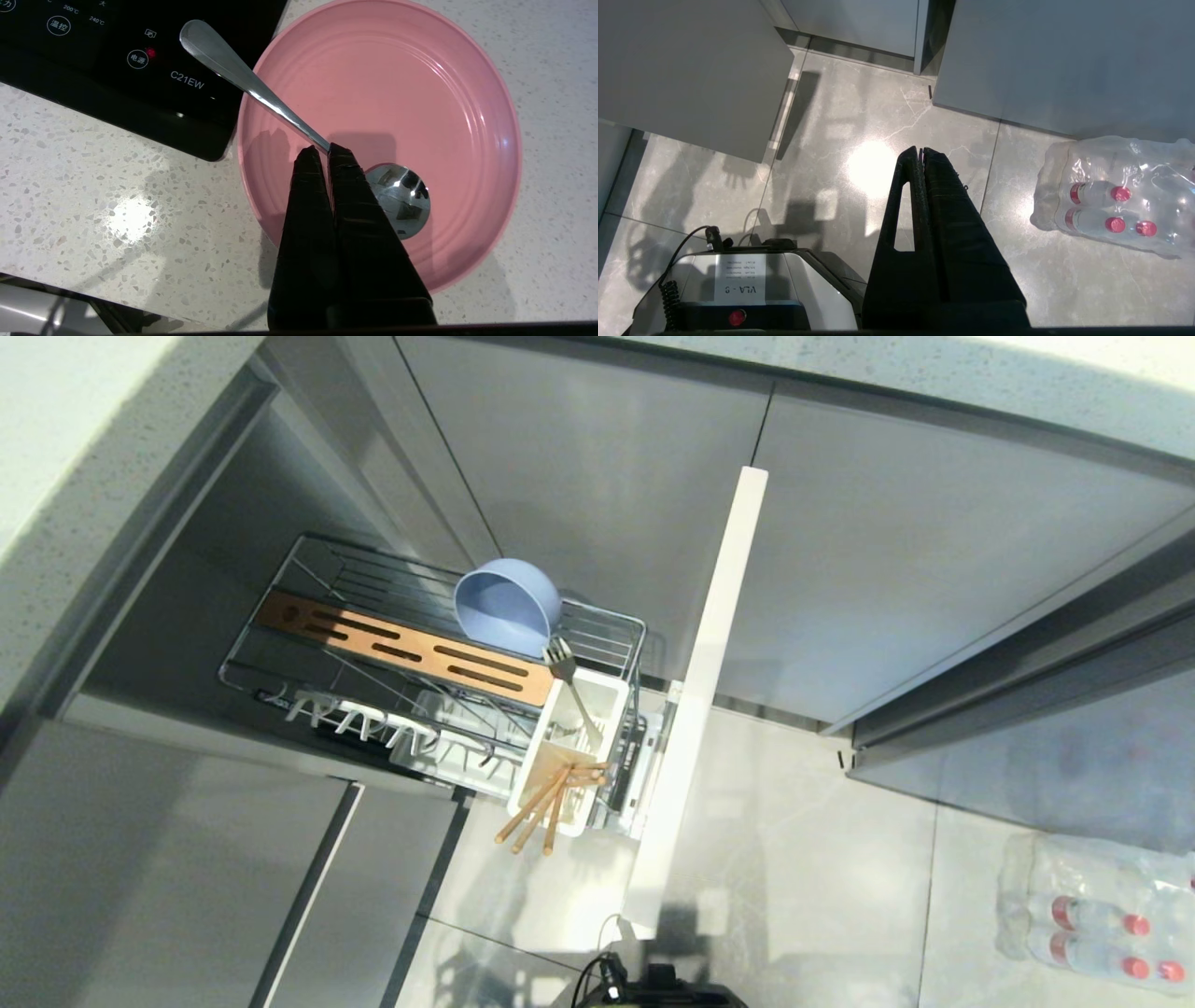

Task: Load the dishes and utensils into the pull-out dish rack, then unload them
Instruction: Pick up the spoon and place it in the cupboard

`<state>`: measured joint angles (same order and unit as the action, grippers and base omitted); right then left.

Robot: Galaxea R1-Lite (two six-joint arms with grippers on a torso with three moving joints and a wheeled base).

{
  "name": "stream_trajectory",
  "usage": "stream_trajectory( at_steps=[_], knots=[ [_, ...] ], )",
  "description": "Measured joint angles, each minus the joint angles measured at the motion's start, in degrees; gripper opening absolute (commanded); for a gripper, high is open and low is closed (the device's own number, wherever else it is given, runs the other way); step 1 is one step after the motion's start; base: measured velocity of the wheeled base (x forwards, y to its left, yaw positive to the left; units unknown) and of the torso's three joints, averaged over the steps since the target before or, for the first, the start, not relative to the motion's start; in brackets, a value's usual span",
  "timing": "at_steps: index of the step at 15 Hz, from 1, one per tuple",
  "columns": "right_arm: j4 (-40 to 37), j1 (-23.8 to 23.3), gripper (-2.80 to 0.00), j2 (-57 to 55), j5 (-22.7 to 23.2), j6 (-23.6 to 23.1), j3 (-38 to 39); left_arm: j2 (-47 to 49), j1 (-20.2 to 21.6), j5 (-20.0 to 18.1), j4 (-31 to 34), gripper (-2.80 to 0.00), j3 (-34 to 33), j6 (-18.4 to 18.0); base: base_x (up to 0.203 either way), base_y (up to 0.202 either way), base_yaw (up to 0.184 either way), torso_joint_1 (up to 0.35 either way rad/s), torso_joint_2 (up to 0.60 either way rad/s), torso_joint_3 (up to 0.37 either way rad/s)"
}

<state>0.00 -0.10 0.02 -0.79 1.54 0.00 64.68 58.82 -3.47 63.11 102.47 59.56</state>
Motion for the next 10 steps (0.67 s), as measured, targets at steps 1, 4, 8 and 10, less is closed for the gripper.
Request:
stream_trajectory(
  at_steps=[1, 4, 8, 10],
  knots=[
    [0.00, -0.01, -2.80, 0.02, 0.01, -0.05, 0.00, 0.23, 0.11, -0.16, -0.02, 0.00, -0.16, 0.05, 0.000, 0.000, 0.000, 0.000, 0.00, 0.000],
    [0.00, -0.01, -2.80, 0.02, 0.01, -0.02, 0.00, 1.14, 0.27, -0.64, -1.00, 0.00, -1.63, 0.96, 0.000, 0.000, 0.000, 0.000, 0.00, 0.000],
    [0.00, -0.01, -2.80, 0.02, 0.00, -0.02, 0.00, 2.99, 0.74, -4.15, -3.61, 0.00, -4.00, 1.10, 0.000, 0.000, 0.000, 0.000, 0.00, 0.000],
    [0.00, -0.01, -2.80, 0.02, 0.01, -0.02, 0.00, 3.93, 1.08, -5.93, -4.95, 0.00, -4.68, 1.13, 0.000, 0.000, 0.000, 0.000, 0.00, 0.000]
  ],
)
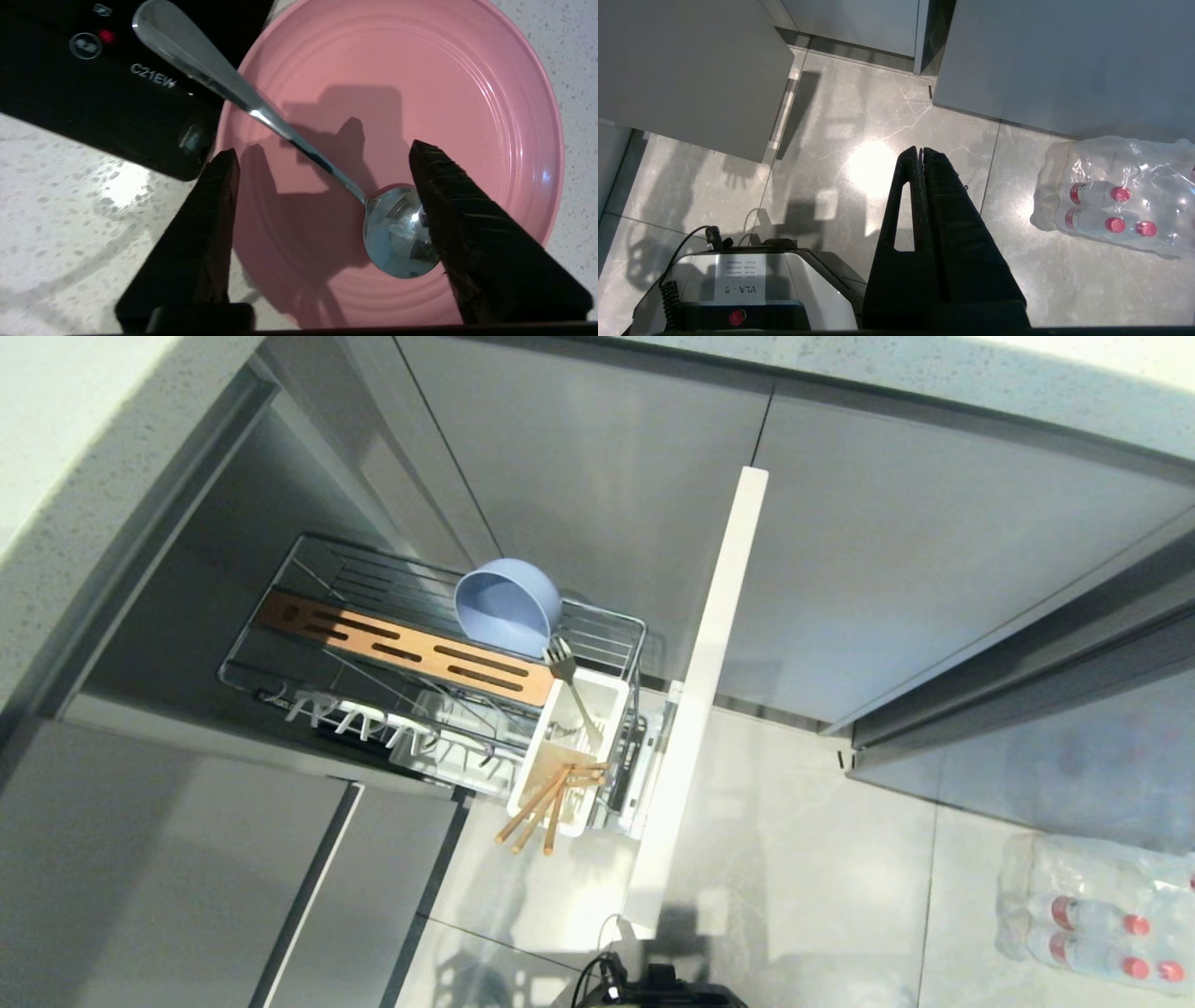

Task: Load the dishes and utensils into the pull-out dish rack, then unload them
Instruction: Pick up the spoon and place it in the cupboard

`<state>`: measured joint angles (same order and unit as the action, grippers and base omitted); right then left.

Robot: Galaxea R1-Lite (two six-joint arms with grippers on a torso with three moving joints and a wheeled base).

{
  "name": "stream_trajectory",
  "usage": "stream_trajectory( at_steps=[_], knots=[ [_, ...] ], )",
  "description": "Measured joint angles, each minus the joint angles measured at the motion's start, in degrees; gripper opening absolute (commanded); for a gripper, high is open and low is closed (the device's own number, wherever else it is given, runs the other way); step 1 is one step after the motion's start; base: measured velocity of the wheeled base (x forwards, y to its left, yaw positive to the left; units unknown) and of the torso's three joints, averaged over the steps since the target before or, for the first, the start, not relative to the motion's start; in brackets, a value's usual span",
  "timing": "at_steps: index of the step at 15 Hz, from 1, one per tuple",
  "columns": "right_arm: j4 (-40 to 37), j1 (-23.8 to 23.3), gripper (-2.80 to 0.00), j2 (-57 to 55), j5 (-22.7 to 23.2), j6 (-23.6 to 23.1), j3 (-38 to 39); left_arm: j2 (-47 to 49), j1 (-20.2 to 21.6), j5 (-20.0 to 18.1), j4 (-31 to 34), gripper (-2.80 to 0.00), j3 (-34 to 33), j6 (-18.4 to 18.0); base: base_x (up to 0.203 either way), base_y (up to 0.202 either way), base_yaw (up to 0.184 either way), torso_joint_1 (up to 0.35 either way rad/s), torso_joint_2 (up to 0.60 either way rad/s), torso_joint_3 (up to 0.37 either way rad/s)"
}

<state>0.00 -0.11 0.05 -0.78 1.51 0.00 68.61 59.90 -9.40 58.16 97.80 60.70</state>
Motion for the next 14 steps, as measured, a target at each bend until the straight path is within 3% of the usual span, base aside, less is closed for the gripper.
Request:
stream_trajectory(
  at_steps=[8, 14],
  knots=[
    [0.00, 0.00, -2.80, 0.00, 0.01, 0.00, 0.00, 3.69, 0.54, -6.16, -3.58, 0.00, -1.21, 0.62, 0.000, 0.000, 0.000, 0.000, 0.00, 0.000],
    [0.00, 0.00, -2.80, -0.01, 0.00, -0.02, 0.00, 5.42, 0.56, -6.74, -4.36, 0.00, -2.60, 0.66, 0.000, 0.000, 0.000, 0.000, 0.00, 0.000]
  ],
)
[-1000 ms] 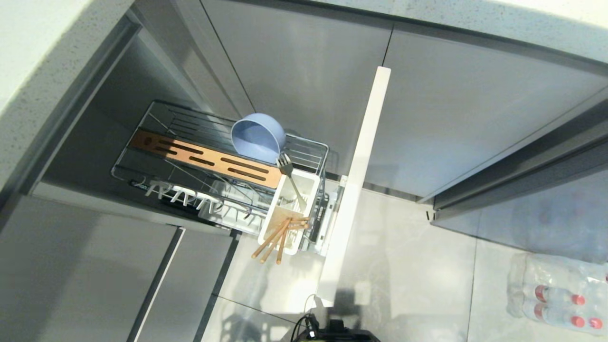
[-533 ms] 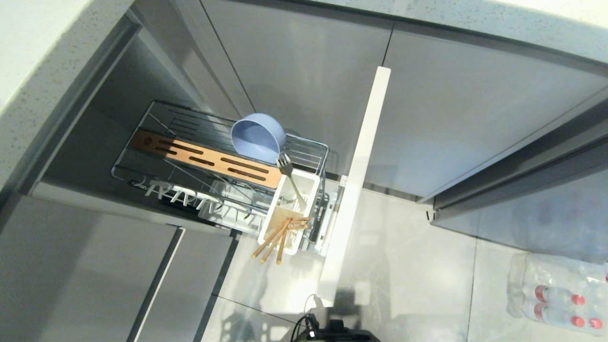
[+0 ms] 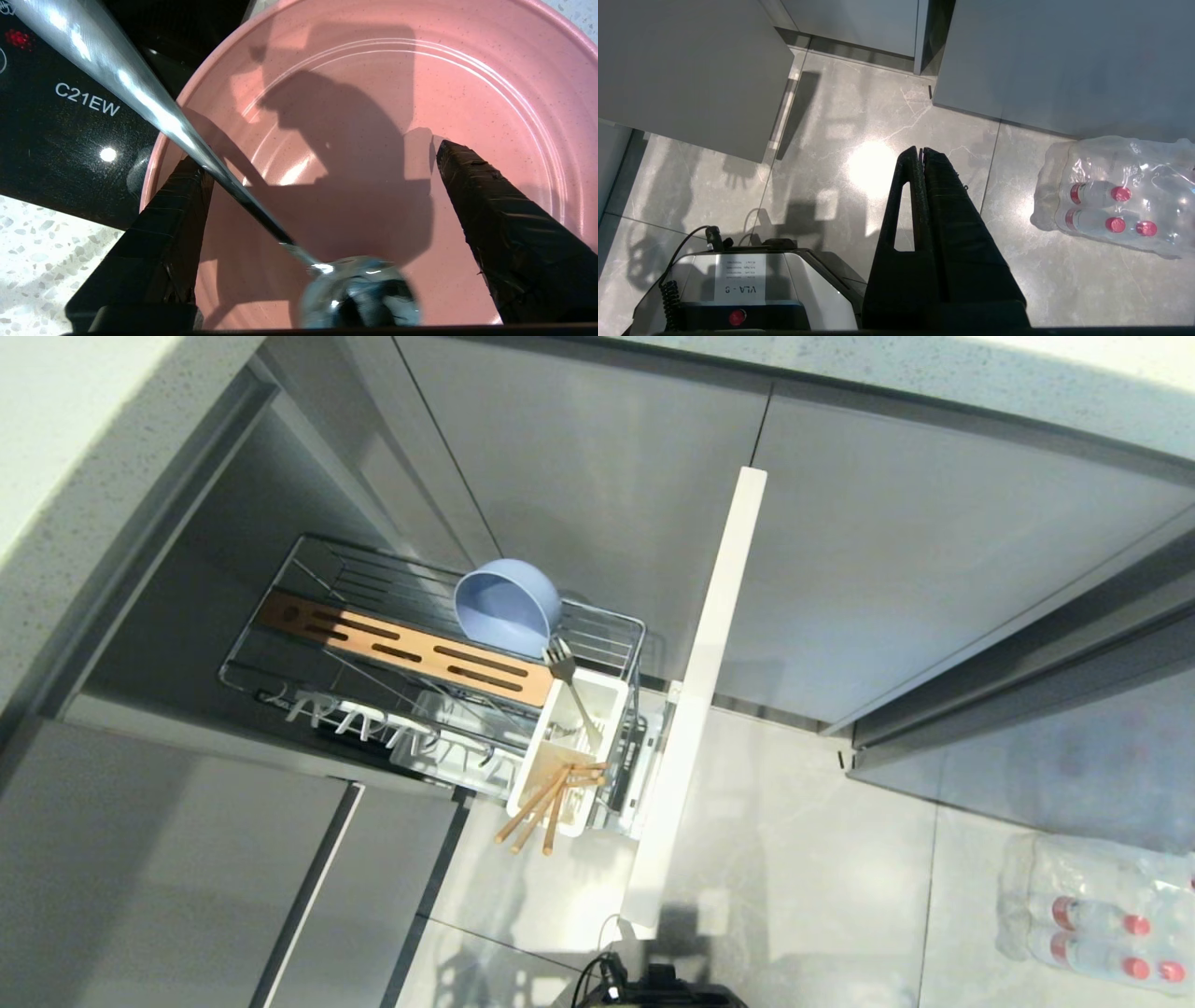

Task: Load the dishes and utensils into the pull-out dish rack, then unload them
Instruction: Pick up the spoon and place it in the cupboard

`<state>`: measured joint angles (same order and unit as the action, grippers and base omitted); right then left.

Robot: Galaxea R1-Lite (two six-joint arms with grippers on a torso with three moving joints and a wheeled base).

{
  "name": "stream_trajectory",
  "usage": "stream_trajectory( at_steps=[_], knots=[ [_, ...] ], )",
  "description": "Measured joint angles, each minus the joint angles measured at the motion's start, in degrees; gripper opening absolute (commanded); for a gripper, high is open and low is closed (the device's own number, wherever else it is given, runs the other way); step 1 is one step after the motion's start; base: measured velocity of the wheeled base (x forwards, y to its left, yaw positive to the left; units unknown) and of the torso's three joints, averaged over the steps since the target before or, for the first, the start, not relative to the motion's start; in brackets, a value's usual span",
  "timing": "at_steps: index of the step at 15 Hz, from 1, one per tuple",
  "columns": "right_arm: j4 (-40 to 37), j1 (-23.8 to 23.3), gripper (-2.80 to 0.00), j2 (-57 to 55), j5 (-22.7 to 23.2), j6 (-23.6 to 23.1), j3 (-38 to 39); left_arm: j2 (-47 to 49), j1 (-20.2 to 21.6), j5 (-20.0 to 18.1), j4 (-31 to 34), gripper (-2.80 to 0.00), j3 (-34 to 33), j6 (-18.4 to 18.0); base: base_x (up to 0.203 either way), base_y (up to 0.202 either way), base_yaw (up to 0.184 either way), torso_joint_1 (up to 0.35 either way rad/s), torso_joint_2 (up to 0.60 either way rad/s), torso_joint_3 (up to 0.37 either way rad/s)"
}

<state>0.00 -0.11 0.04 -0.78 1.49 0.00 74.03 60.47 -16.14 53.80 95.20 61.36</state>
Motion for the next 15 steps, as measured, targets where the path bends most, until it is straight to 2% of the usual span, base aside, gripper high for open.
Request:
stream_trajectory(
  at_steps=[8, 9, 15],
  knots=[
    [0.00, 0.00, -2.80, 0.01, -0.04, 0.02, 0.00, 0.30, 0.12, 0.05, -0.15, 0.00, -1.62, -0.11, 0.000, 0.000, 0.000, 0.000, 0.00, 0.000],
    [0.00, 0.00, -2.80, 0.01, -0.01, 0.00, 0.00, 0.28, 0.15, 0.05, -0.12, -2.80, -1.73, -0.14, 0.000, 0.000, 0.000, 0.000, 0.00, 0.000],
    [0.00, 0.00, -2.80, -0.01, 0.01, 0.00, 0.00, 0.35, 0.12, 0.11, 0.33, -2.80, -2.24, -0.26, 0.000, 0.000, 0.000, 0.000, 0.00, 0.000]
  ],
)
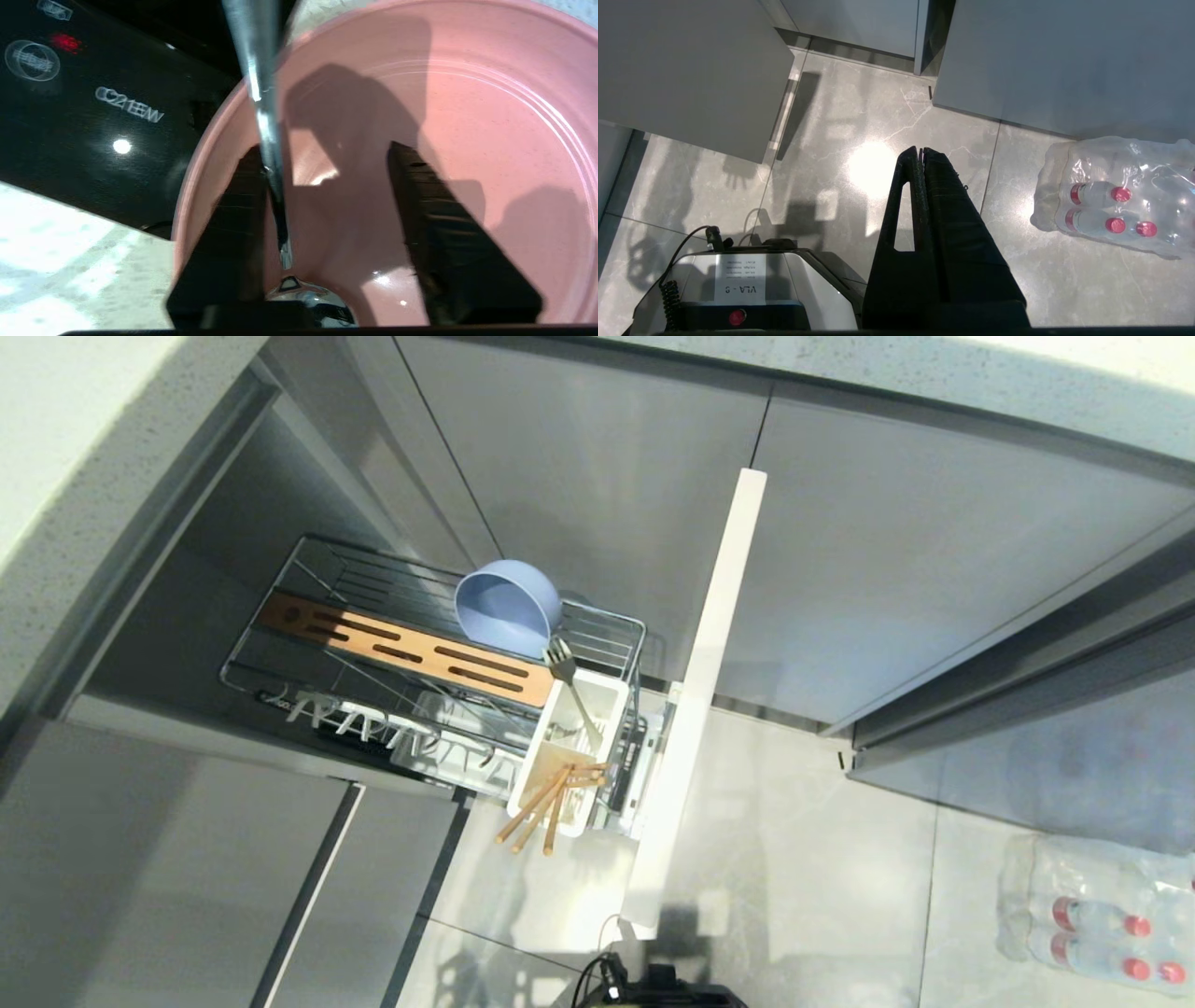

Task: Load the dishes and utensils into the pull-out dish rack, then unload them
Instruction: Pick up the spoon and place it in the cupboard

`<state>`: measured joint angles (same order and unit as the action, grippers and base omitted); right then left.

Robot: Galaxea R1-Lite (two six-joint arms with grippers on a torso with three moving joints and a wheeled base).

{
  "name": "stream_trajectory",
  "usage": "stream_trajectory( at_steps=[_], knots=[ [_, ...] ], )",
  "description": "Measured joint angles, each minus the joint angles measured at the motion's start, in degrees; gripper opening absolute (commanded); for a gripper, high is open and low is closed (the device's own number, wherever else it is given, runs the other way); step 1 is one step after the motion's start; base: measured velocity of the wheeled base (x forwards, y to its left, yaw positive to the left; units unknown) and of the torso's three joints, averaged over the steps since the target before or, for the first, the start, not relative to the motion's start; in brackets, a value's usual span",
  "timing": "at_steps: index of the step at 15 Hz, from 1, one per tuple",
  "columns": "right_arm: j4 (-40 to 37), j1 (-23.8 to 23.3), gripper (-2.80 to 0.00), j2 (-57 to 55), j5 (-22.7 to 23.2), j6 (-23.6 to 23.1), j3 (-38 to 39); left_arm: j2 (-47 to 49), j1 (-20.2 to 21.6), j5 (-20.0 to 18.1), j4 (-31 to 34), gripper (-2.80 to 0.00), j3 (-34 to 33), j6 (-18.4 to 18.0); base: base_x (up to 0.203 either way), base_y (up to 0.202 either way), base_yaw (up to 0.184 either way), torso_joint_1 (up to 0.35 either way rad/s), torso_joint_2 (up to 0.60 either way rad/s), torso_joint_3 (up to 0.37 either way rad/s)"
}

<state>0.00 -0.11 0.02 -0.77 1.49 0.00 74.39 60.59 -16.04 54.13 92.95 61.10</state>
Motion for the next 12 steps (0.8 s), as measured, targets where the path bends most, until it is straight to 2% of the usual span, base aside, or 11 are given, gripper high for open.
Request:
stream_trajectory(
  at_steps=[7, 12],
  knots=[
    [0.00, -0.02, -2.80, 0.02, -0.02, 0.00, 0.00, -0.09, 0.00, -0.05, -0.34, -2.80, -0.32, -0.11, 0.000, 0.000, 0.000, 0.000, 0.00, 0.000],
    [0.00, 0.00, -2.80, 0.00, -0.02, 0.02, 0.00, -1.57, -0.06, 0.01, -2.47, -2.80, 2.71, -0.16, 0.000, 0.000, 0.000, 0.000, 0.00, 0.000]
  ],
)
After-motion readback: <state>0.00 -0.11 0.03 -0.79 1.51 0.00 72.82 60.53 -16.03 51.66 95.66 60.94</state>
